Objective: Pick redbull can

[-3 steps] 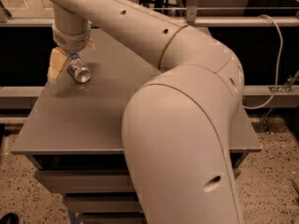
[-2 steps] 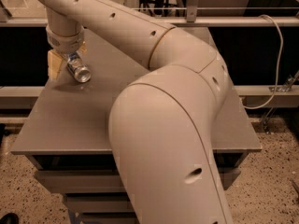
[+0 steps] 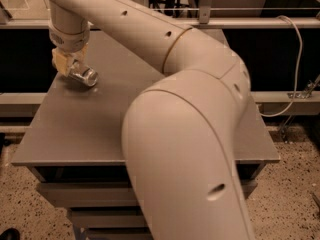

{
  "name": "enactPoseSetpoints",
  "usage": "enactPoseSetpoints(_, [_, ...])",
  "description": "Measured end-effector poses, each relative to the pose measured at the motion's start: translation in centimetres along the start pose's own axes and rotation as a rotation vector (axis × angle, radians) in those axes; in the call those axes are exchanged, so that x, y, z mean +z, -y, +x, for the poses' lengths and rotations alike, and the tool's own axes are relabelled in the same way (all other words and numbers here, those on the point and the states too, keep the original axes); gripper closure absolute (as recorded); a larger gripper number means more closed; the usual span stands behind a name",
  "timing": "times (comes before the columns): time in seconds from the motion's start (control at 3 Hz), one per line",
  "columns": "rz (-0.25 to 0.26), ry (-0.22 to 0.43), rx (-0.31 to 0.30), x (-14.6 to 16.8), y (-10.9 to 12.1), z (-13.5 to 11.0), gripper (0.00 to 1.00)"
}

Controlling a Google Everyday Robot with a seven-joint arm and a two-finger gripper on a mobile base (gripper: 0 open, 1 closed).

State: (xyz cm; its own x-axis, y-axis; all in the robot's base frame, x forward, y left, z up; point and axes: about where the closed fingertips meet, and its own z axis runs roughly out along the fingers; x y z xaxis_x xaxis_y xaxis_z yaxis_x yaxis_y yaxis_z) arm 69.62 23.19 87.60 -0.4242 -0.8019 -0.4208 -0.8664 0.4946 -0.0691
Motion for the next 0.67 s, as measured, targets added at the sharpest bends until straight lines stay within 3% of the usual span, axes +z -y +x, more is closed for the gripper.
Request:
enactPoseSetpoints(0.33, [0.013,0.106,-0.035,-3.8,0.9,-0.4,0.99])
enactPoseSetpoints(0.67, [0.073,0.241,-0.112,-10.5,2.4,0.1,1.0])
